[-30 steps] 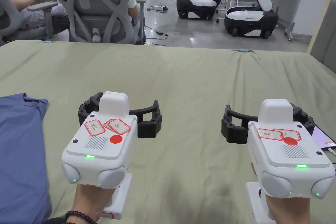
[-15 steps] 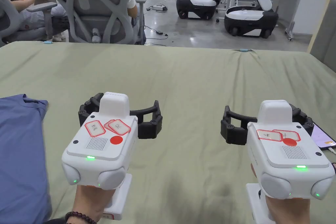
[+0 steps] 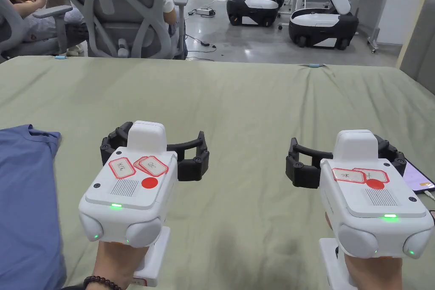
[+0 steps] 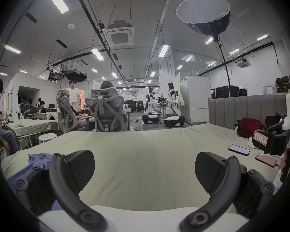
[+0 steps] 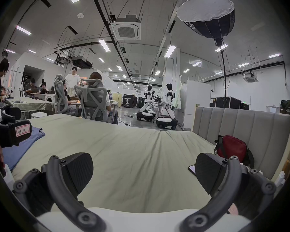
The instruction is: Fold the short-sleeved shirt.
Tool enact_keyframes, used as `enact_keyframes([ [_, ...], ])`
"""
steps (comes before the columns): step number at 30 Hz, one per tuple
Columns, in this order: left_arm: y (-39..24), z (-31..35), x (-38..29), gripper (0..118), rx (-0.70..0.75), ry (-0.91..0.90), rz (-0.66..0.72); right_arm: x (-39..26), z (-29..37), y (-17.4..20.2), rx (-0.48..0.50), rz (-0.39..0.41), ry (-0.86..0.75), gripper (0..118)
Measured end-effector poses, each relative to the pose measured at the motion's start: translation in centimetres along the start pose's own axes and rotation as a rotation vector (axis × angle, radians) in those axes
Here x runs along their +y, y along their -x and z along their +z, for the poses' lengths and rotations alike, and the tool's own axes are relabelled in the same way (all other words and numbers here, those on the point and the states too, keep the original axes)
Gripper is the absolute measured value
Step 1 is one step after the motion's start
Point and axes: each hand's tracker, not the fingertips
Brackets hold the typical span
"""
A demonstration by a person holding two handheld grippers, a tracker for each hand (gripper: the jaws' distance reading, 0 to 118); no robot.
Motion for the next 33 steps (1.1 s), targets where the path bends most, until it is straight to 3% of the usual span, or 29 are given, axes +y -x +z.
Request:
enact_keyframes([
  [16, -0.1, -0.1, 0.0, 118, 0.004, 0.002, -0.004, 0.1, 0.0, -0.2, -0.003, -0.002, 0.0, 118],
  [18, -0.1, -0.1, 0.1, 111, 0.016, 0.002, -0.003, 0.1, 0.0, -0.3, 0.022, -0.014, 0.012, 116],
  [19, -0.1, -0.1, 0.2, 93, 0.021, 0.004, 0.0, 0.1, 0.0, -0.3, 0.039, -0.026, 0.014, 107],
  [21, -0.1, 0.0, 0.3, 22, 0.006, 0.001, 0.013, 0.1, 0.2, -0.4, 0.052, -0.031, 0.004, 58],
  [22, -0.1, 0.0, 0.3, 0, 0.011, -0.008, 0.014, 0.1, 0.3, -0.2, 0.044, -0.019, 0.003, 27],
  [23, -0.2, -0.1, 0.3, 0, 0.026, -0.017, 0.007, 0.2, 0.2, 0.0, 0.022, 0.009, 0.006, 5],
  [24, -0.2, 0.0, 0.2, 0, 0.042, -0.025, 0.0, 0.2, 0.1, 0.2, 0.003, 0.034, 0.007, 1],
  [27, 0.4, 0.3, 0.4, 0, -0.014, -0.008, 0.042, 0.1, 0.2, -0.1, 0.036, -0.005, 0.009, 1],
  [33, 0.8, 0.5, 0.4, 0, 0.018, -0.008, 0.021, 0.4, 0.1, 0.4, 0.032, -0.002, 0.01, 1],
])
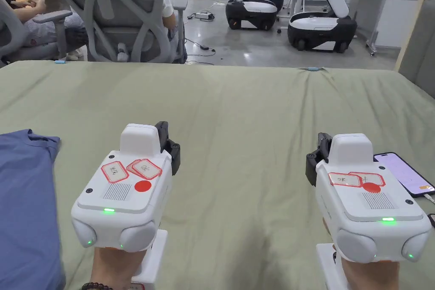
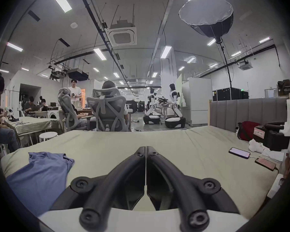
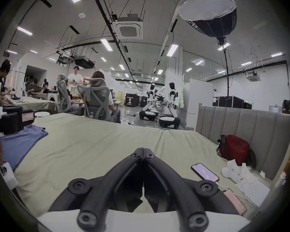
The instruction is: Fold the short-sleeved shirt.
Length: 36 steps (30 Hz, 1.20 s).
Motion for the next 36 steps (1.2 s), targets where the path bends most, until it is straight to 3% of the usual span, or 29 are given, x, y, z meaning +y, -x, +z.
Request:
enact_keyframes([
  [6, 3.6, 1.4, 0.3, 0, 0.104, -0.003, -0.001, 1.1, -1.4, 4.4, 0.109, 0.005, -0.018, 1],
  [17, 16.8, 9.7, 0.6, 0, 0.473, 0.002, -0.015, 3.8, -2.4, 20.1, 0.467, 0.016, -0.089, 1],
  [21, 19.5, 11.9, 0.4, 1, 0.532, 0.012, -0.005, 4.1, -1.4, 24.1, 0.54, 0.053, -0.104, 1],
  [29, 20.6, 10.3, -0.3, 1, 0.508, 0.075, -0.009, 3.7, -1.7, 24.8, 0.555, 0.049, -0.08, 1],
  [32, 21.6, 8.1, 0.1, 1, 0.453, 0.123, 0.049, 3.5, -2.1, 24.1, 0.54, 0.049, -0.072, 1],
  [36, 24.1, 2.4, 0.1, 1, 0.372, 0.301, -0.008, 2.9, -2.7, 23.4, 0.517, 0.032, -0.051, 2],
])
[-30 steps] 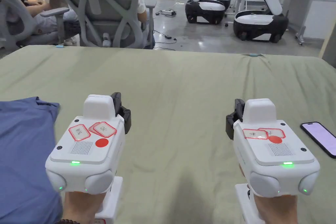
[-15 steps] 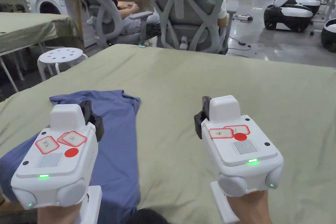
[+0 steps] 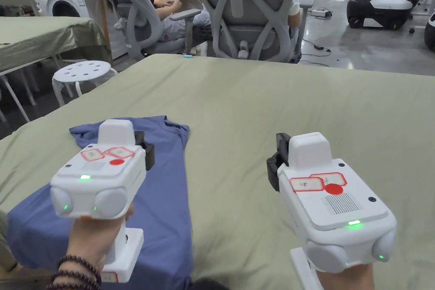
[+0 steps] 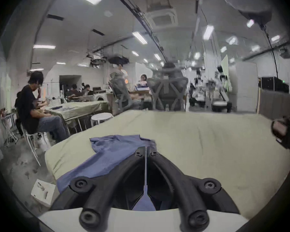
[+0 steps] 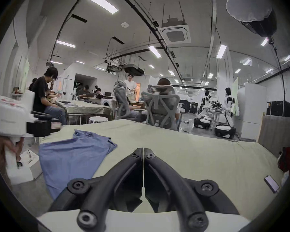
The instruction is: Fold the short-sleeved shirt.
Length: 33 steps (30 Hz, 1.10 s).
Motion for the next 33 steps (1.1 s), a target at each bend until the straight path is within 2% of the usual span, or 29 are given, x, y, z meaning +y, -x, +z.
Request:
enact_keyframes([
  [2, 0.2, -3.4, 0.6, 4, -0.039, 0.094, -0.046, -0.6, -0.4, 0.0, -0.003, -0.004, 0.019, 3],
  [4, 0.4, -6.8, 1.1, 29, -0.082, 0.203, -0.047, -1.2, -0.9, 0.1, 0.003, -0.008, 0.036, 3],
  [7, 1.5, -12.0, 0.3, 54, -0.215, 0.295, -0.016, -2.0, -1.8, 0.4, 0.015, -0.008, 0.06, 3],
  [8, 1.9, -13.7, -0.2, 73, -0.216, 0.323, -0.002, -2.2, -2.1, 0.5, 0.018, 0.002, 0.068, 3],
  [9, 2.3, -15.7, -0.8, 86, -0.181, 0.37, 0.012, -2.5, -2.4, 0.6, 0.019, 0.009, 0.075, 3],
  [10, 2.8, -17.7, -1.4, 98, -0.143, 0.418, 0.012, -2.7, -2.8, 0.6, 0.021, 0.01, 0.081, 3],
  [11, 3.3, -19.2, -1.9, 104, -0.117, 0.451, 0.011, -2.9, -3.1, 0.6, 0.027, 0.01, 0.086, 3],
  [16, 4.7, -24.2, -4.0, 102, -0.089, 0.528, 0.009, -4.1, -5.1, 0.3, 0.037, 0.003, 0.117, 3],
  [18, 4.7, -24.9, -4.4, 101, -0.091, 0.549, 0.014, -4.6, -5.8, 0.0, 0.033, -0.032, 0.141, 3],
  [21, 4.2, -24.8, -5.0, 93, -0.093, 0.572, 0.025, -5.4, -6.2, -0.3, 0.022, -0.038, 0.152, 3],
  [22, 3.9, -24.4, -4.9, 88, -0.08, 0.566, 0.016, -5.6, -6.3, -0.3, 0.018, -0.033, 0.158, 3],
  [24, 4.2, -24.2, -4.4, 63, -0.076, 0.551, 0.018, -5.8, -6.2, -0.5, 0.014, -0.025, 0.168, 3],
  [25, 4.2, -23.9, -4.3, 47, -0.063, 0.539, 0.017, -5.9, -6.1, -0.6, 0.012, -0.025, 0.171, 3],
  [26, 4.2, -23.7, -4.2, 20, -0.04, 0.528, 0.0, -6.0, -6.0, -0.7, 0.011, -0.026, 0.172, 3],
  [27, 4.8, -24.5, -4.3, 6, -0.013, 0.52, -0.027, -6.0, -5.9, -0.9, 0.01, -0.028, 0.175, 3],
  [33, 6.1, -23.2, -3.2, 6, -0.043, 0.463, 0.081, -5.8, -5.2, -2.1, -0.022, -0.056, 0.176, 4],
])
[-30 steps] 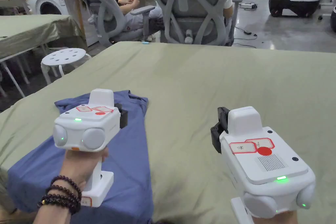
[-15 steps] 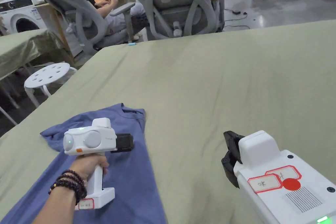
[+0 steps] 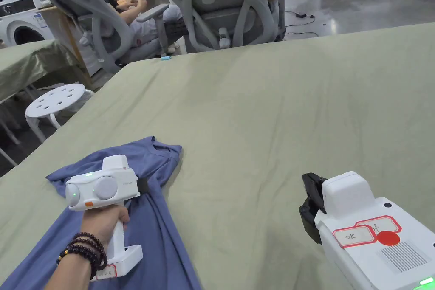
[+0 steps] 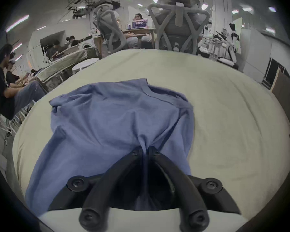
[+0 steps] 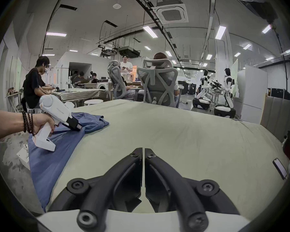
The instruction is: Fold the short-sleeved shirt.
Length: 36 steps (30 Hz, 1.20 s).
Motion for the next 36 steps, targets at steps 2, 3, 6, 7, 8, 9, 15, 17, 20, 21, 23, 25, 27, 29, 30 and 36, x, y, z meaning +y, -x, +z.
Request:
enact_keyframes([
  [2, 0.1, 1.2, 0.7, 5, -0.006, -0.021, -0.015, 0.0, 0.3, -0.6, -0.015, -0.007, -0.002, 4],
  [3, 0.3, 1.9, 1.1, 5, -0.033, -0.04, -0.04, 0.0, 0.6, -0.9, -0.023, -0.009, -0.003, 4],
  [6, -0.5, 5.2, 2.4, 4, -0.062, -0.106, -0.096, 0.3, 1.4, -1.8, -0.043, -0.026, -0.014, 4],
  [7, -1.0, 6.4, 3.1, 4, -0.087, -0.125, -0.101, 0.4, 1.8, -2.2, -0.052, -0.032, -0.021, 4],
  [8, -1.5, 7.5, 3.7, 4, -0.126, -0.156, -0.113, 0.5, 2.1, -2.5, -0.059, -0.035, -0.026, 4],
  [9, -2.4, 8.9, 4.2, 4, -0.149, -0.205, -0.132, 0.6, 2.5, -2.9, -0.068, -0.039, -0.033, 4],
  [15, -11.5, 14.7, 7.5, 4, -0.401, -0.334, -0.239, 1.1, 5.9, -5.5, -0.131, -0.047, -0.059, 4],
  [17, -16.5, 16.6, 7.8, 4, -0.489, -0.358, -0.314, 1.3, 7.5, -6.7, -0.164, -0.054, -0.071, 4],
  [20, -23.8, 19.0, 7.3, 4, -0.648, -0.381, -0.378, 1.3, 10.3, -8.9, -0.232, -0.052, -0.086, 4],
  [21, -26.1, 19.7, 6.9, 4, -0.704, -0.383, -0.389, 1.3, 11.2, -9.8, -0.258, -0.051, -0.089, 4],
  [23, -31.4, 20.8, 5.8, 4, -0.819, -0.376, -0.389, 1.2, 13.3, -11.7, -0.323, -0.058, -0.083, 5],
  [25, -36.6, 21.5, 4.3, 4, -0.927, -0.356, -0.412, 1.1, 15.5, -13.6, -0.39, -0.069, -0.086, 5],
  [27, -41.4, 21.9, 2.5, 4, -1.024, -0.326, -0.451, 0.7, 17.6, -15.5, -0.446, -0.078, -0.088, 5],
  [29, -46.3, 21.7, 0.2, 4, -1.101, -0.27, -0.485, 0.2, 19.7, -17.5, -0.514, -0.081, -0.074, 5],
  [30, -48.3, 21.5, -1.0, 4, -1.122, -0.243, -0.504, -0.2, 20.6, -18.3, -0.543, -0.08, -0.067, 5],
  [36, -57.5, 16.6, -10.3, 4, -1.111, -0.011, -0.622, -2.7, 23.8, -22.4, -0.65, -0.139, -0.02, 5],
])
